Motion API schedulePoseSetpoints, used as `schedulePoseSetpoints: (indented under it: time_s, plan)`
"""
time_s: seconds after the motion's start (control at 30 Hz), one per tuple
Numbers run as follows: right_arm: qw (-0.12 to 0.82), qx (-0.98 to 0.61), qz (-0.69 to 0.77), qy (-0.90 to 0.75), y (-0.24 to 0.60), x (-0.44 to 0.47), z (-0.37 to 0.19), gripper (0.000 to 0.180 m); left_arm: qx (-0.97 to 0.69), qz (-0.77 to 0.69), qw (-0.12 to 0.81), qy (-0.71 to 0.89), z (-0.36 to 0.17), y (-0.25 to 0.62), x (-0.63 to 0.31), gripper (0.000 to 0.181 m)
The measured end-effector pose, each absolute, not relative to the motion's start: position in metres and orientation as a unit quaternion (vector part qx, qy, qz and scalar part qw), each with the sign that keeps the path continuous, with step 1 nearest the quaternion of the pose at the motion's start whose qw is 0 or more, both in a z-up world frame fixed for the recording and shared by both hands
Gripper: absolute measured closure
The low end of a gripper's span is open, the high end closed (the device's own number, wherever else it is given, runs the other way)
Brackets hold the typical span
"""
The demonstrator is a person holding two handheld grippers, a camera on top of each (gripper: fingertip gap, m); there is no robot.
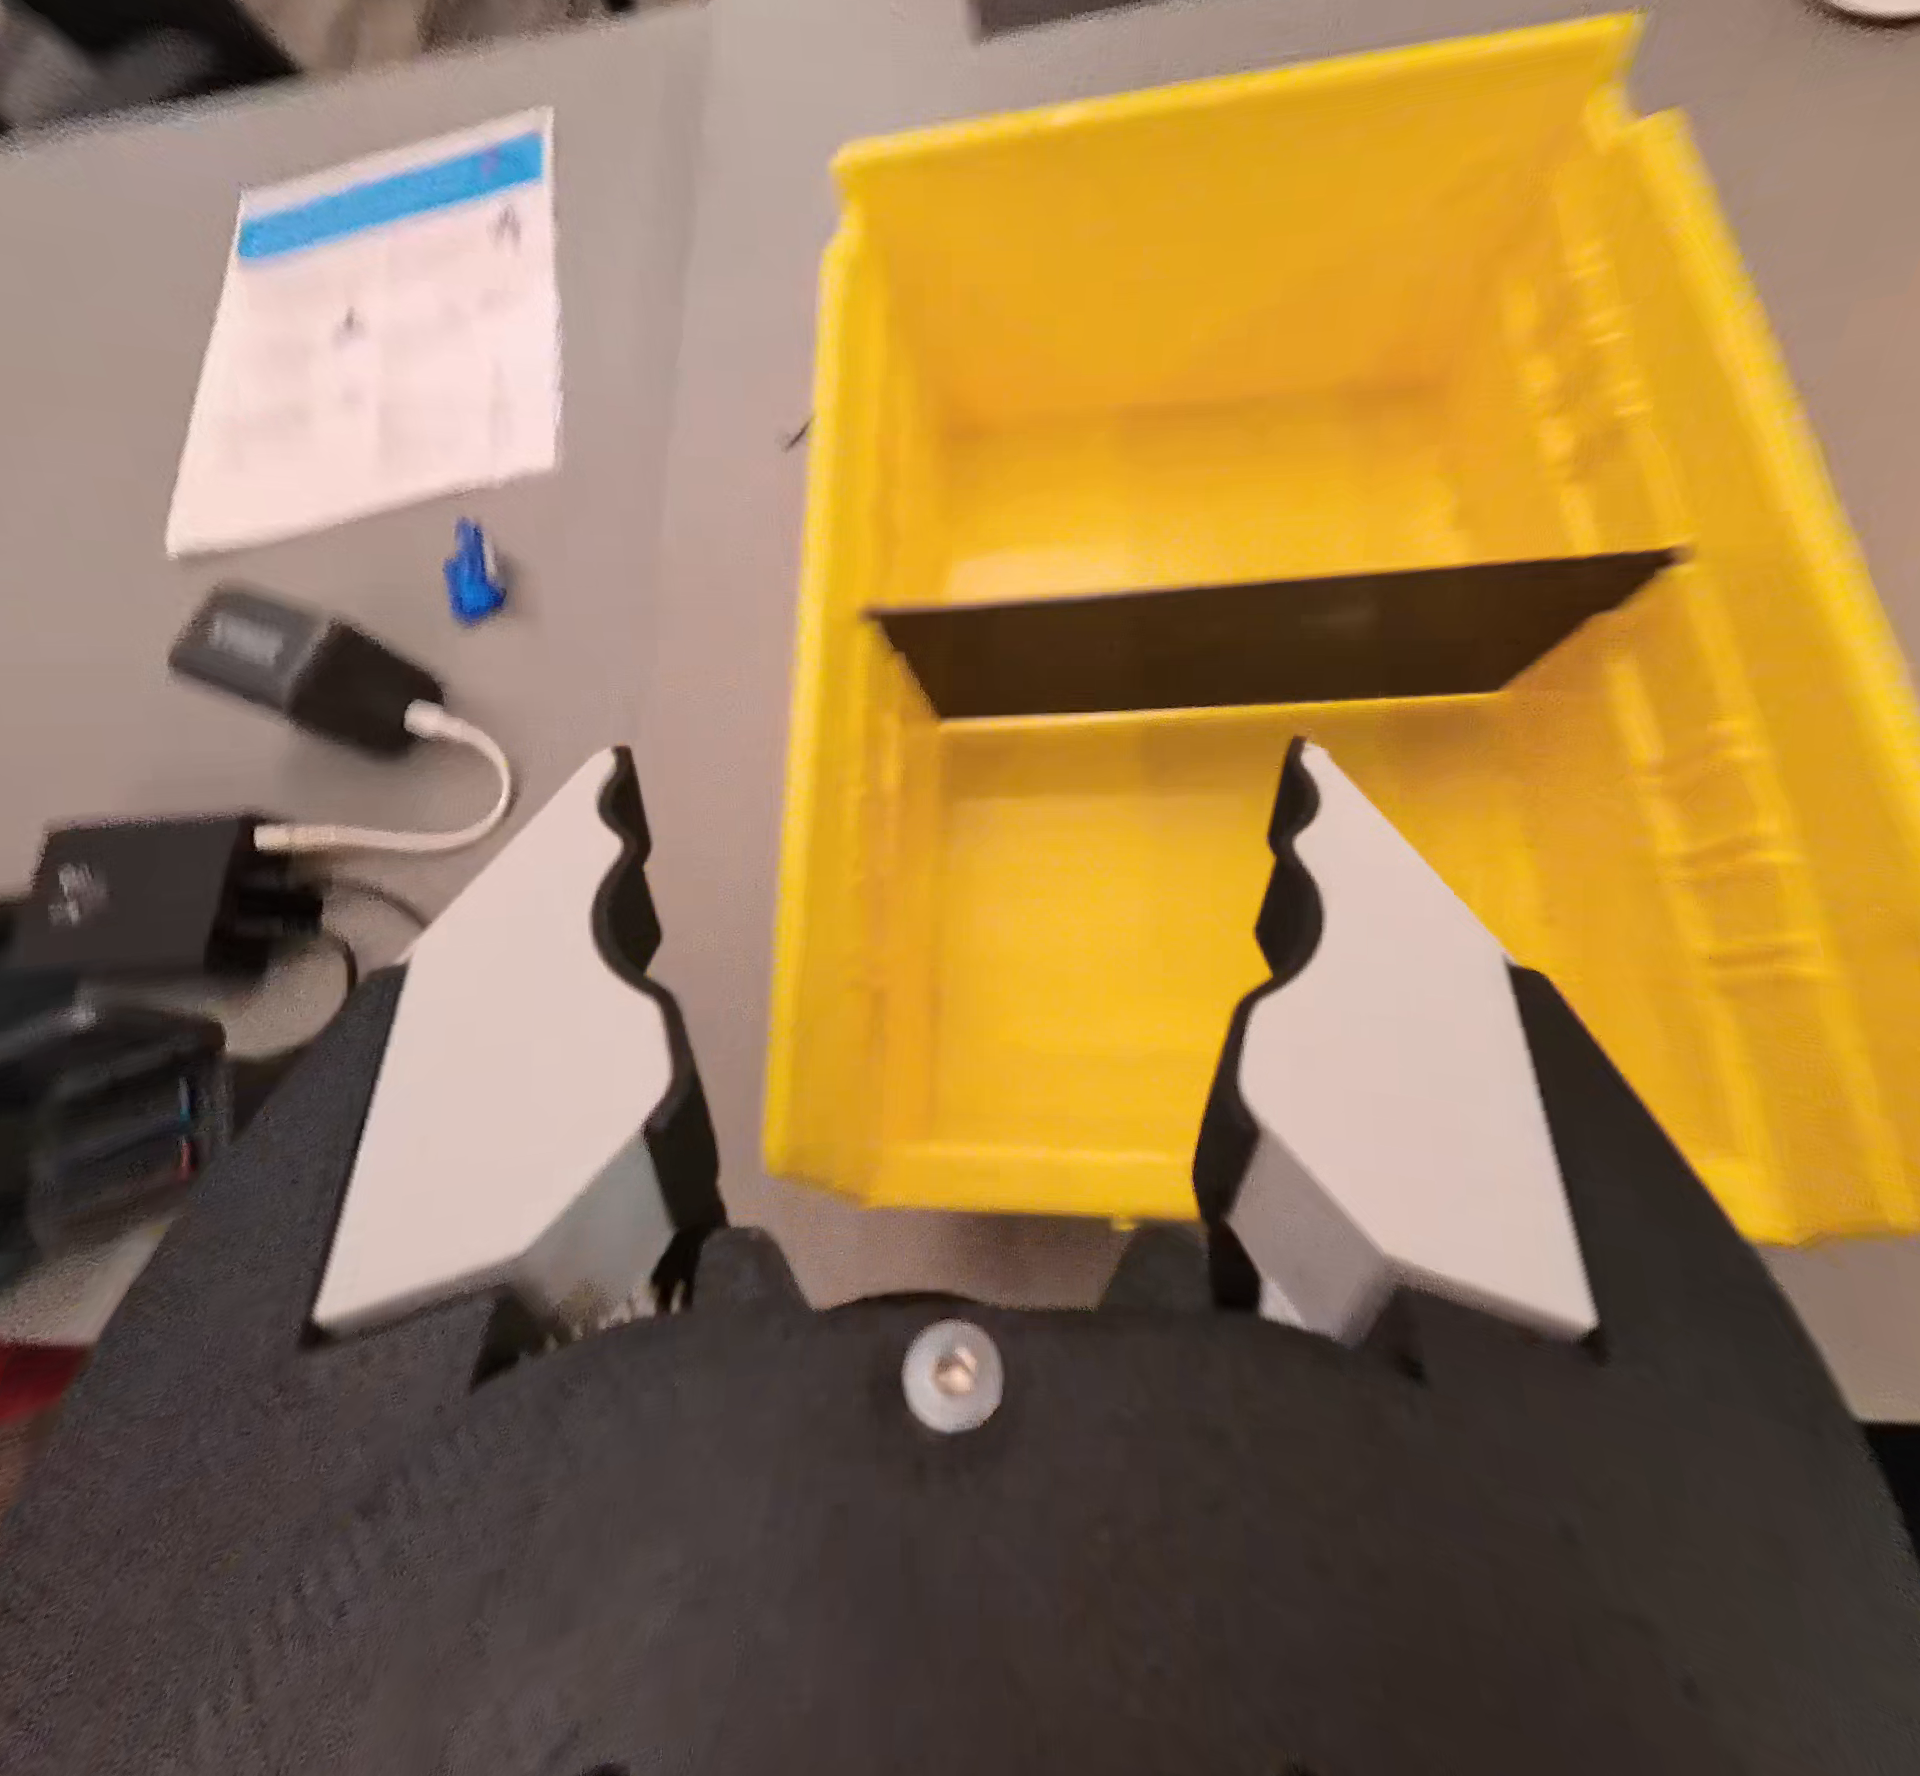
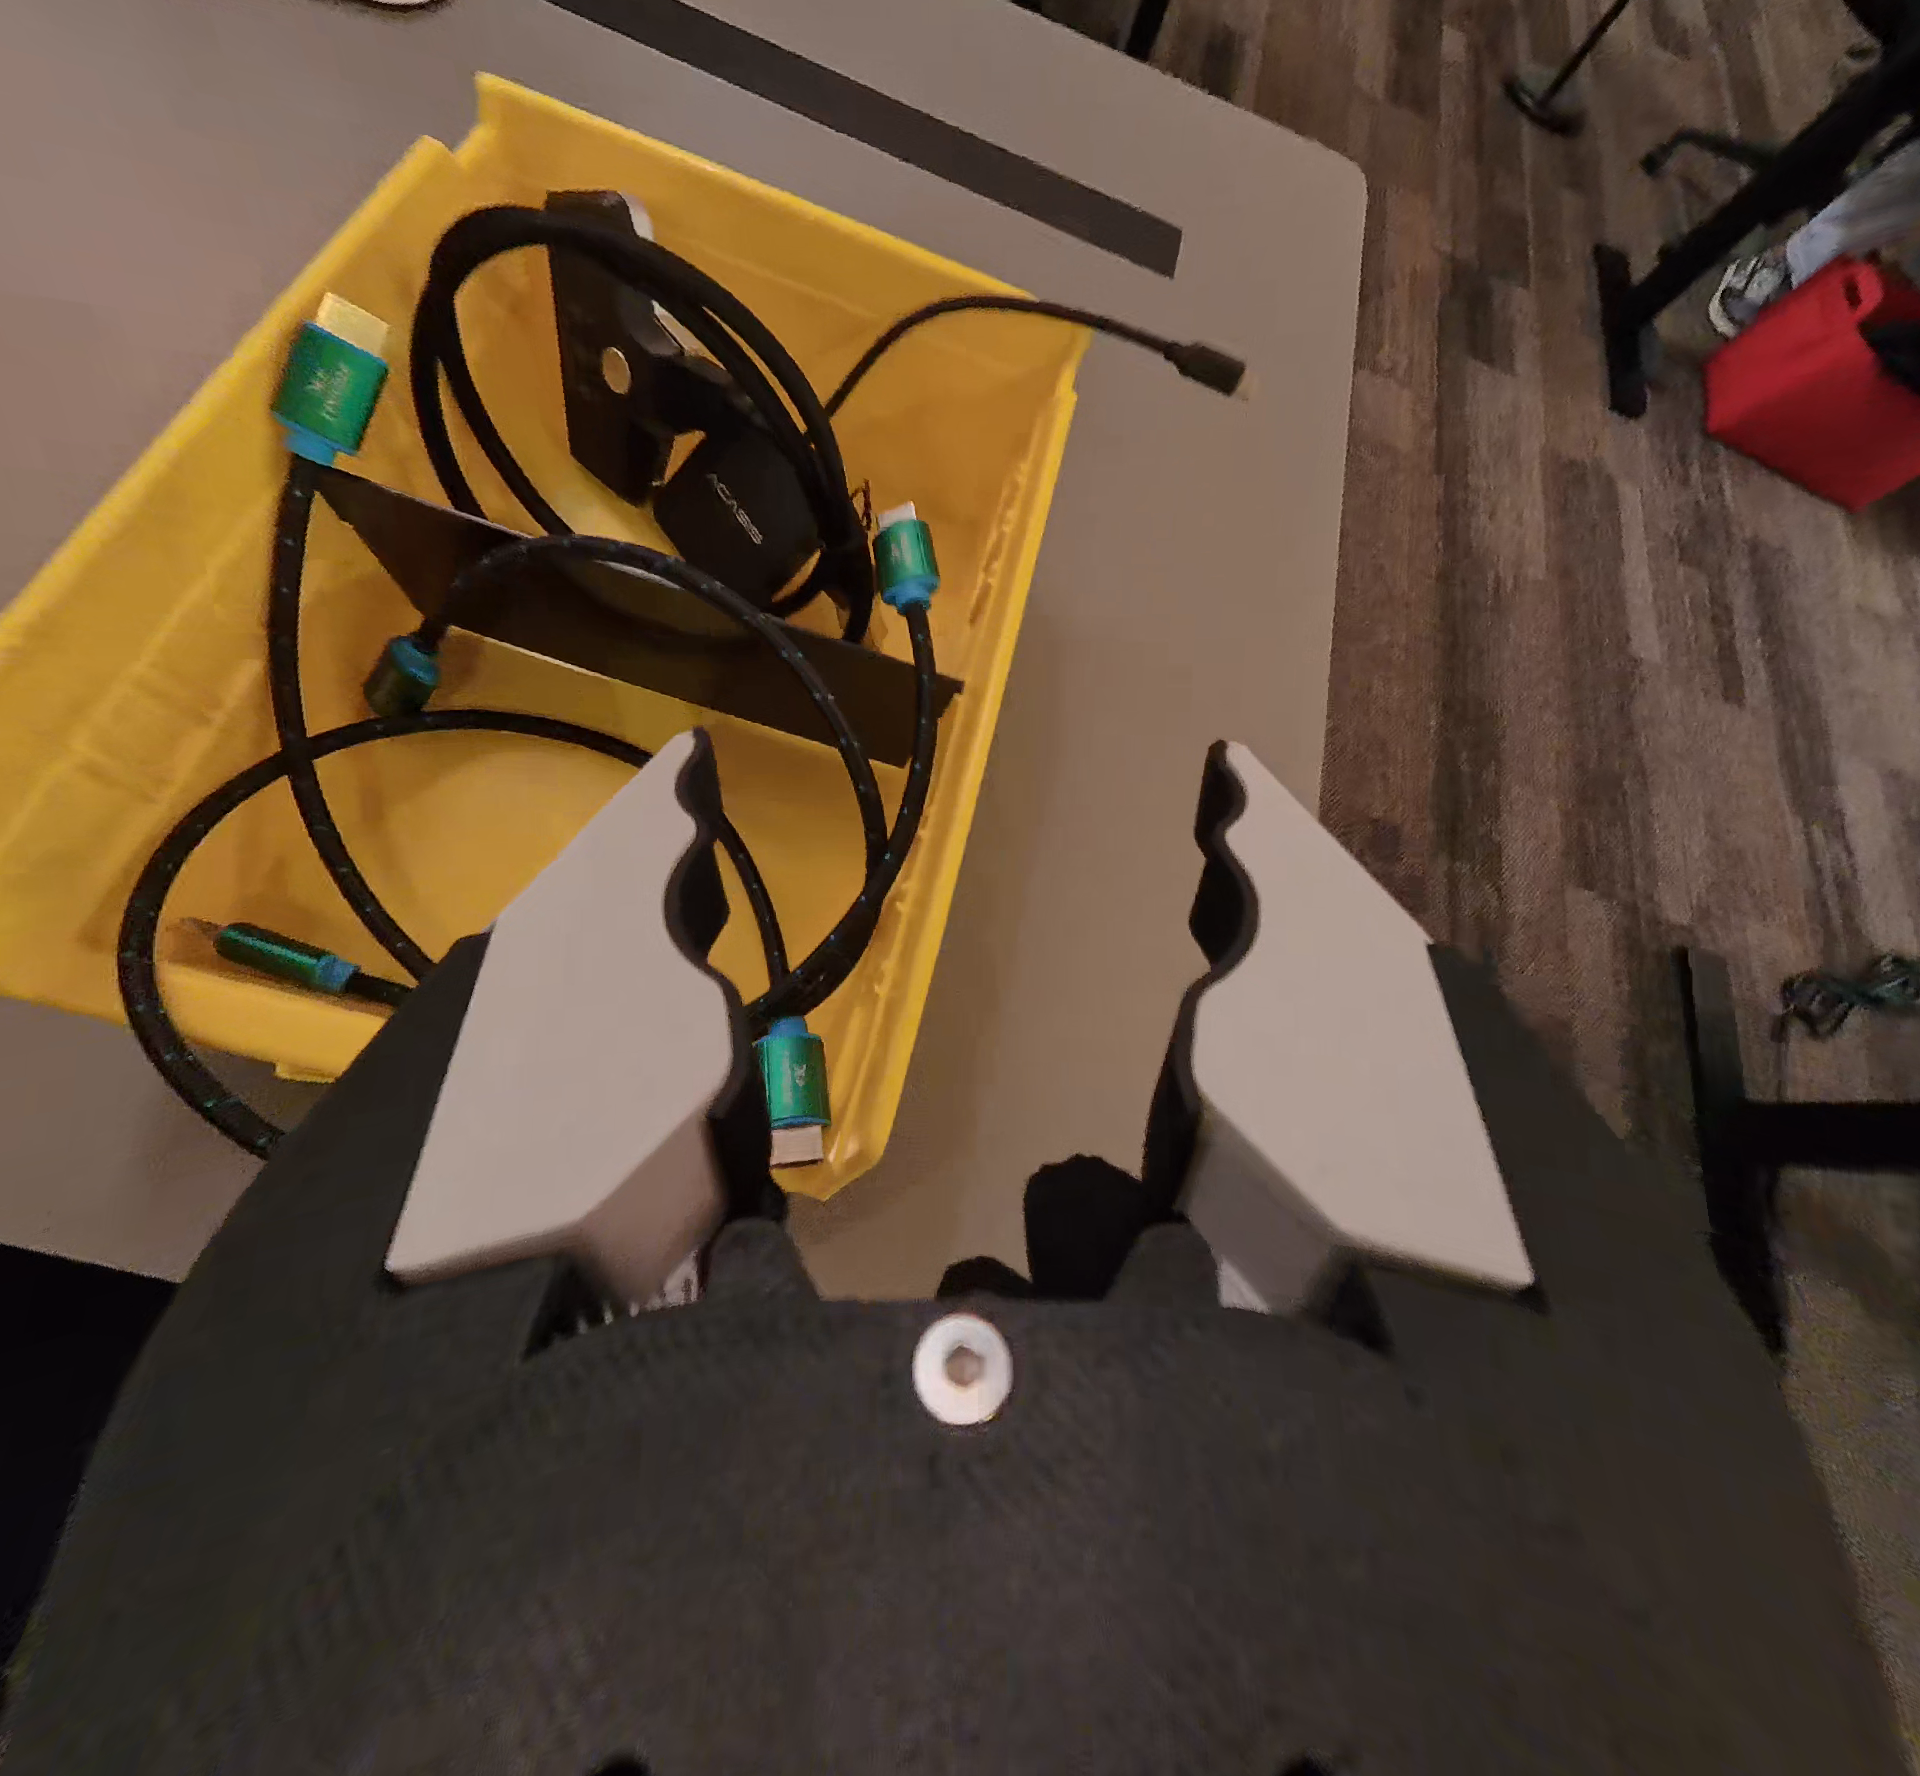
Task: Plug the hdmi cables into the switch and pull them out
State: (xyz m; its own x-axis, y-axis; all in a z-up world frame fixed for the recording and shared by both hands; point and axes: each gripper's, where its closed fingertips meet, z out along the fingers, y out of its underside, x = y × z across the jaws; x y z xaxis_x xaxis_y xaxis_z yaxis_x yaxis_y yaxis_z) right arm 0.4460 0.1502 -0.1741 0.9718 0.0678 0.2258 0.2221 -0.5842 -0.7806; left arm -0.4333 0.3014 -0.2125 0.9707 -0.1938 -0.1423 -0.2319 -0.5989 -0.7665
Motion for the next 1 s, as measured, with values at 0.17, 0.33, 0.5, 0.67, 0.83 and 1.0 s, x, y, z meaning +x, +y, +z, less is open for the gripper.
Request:
schedulePoseSetpoints:
  time_s: [0.17,0.33,0.5,0.67,0.83,1.0]
  plan:
    - [0.437,-0.896,-0.065,-0.050,0.150,0.455,-0.201,0.080,-0.903,-0.072,0.424,0.020,-0.253,0.297,-0.476,0.058]
    - [0.421,-0.904,-0.066,-0.032,0.154,0.462,-0.232,0.076,-0.914,-0.095,0.393,0.020,-0.278,0.295,-0.486,0.061]
    - [0.398,-0.915,-0.053,-0.031,0.156,0.459,-0.263,0.081,-0.919,-0.190,0.343,0.046,-0.309,0.294,-0.451,0.071]
    - [0.396,-0.917,-0.020,-0.034,0.158,0.455,-0.276,0.107,-0.898,-0.273,0.342,0.042,-0.304,0.301,-0.427,0.114]
    - [0.403,-0.912,0.021,-0.070,0.163,0.439,-0.277,0.152,-0.903,-0.258,0.344,0.012,-0.305,0.310,-0.431,0.159]
    - [0.404,-0.911,0.029,-0.076,0.172,0.427,-0.276,0.153,-0.903,-0.238,0.353,0.055,-0.305,0.312,-0.414,0.175]
